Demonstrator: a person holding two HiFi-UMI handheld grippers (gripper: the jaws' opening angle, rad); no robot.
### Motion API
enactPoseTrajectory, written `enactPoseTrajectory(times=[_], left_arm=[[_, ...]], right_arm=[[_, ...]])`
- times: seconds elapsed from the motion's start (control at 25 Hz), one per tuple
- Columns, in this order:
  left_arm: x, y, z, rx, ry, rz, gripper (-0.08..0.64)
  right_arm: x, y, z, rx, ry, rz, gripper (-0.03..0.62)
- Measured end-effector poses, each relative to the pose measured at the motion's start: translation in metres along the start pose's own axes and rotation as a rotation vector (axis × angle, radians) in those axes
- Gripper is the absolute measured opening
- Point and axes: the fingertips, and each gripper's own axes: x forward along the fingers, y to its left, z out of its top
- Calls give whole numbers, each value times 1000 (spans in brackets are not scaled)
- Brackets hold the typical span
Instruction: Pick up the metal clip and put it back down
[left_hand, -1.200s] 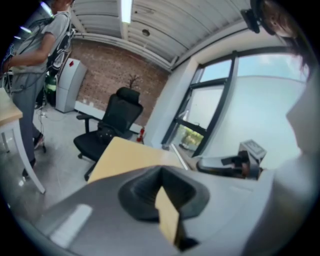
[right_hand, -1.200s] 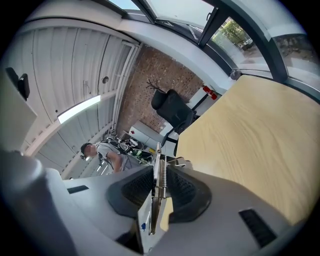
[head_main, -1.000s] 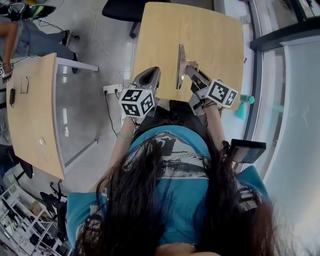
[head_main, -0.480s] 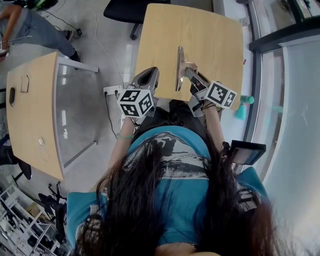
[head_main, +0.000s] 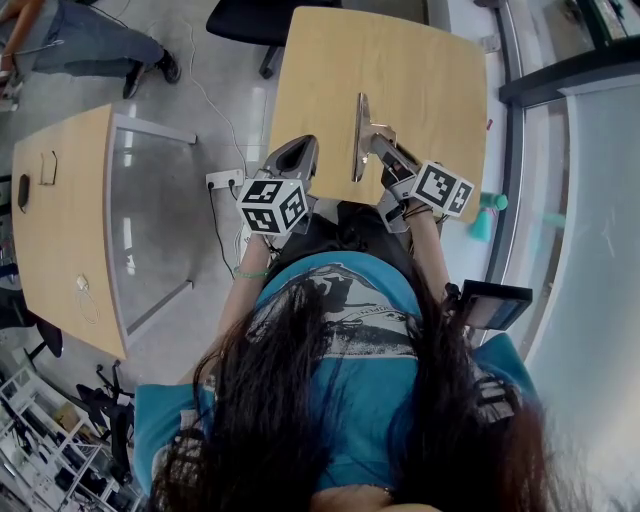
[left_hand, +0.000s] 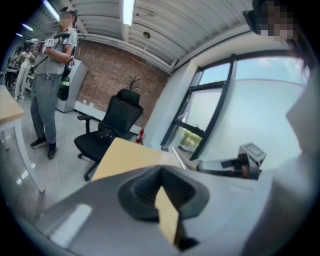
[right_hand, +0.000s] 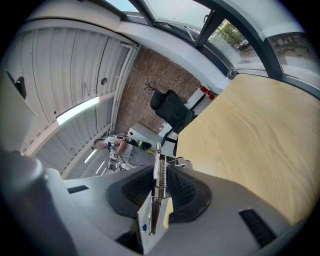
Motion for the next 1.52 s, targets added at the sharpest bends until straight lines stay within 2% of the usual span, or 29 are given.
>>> enactPoseTrajectory(times=[0.28, 0.64, 0.84, 1.16, 1.36, 1.52], left_arm=[[2, 5, 2, -8, 12, 0, 3], [39, -1, 3, -7, 41, 9, 3], [55, 2, 4, -14, 56, 23, 3], [70, 4, 1, -12, 91, 42, 3], [68, 19, 3, -20, 101, 66, 3], [66, 26, 6, -30, 98, 82, 3]], right_arm=[[15, -30, 19, 8, -2, -62, 97], [46, -134, 69, -31, 71, -229, 97], [67, -173, 93, -45, 101, -276, 97], [98, -218, 122, -47, 137, -320, 97], [112, -232, 124, -59, 165, -361, 97], [116, -234, 123, -47, 173, -363, 97]])
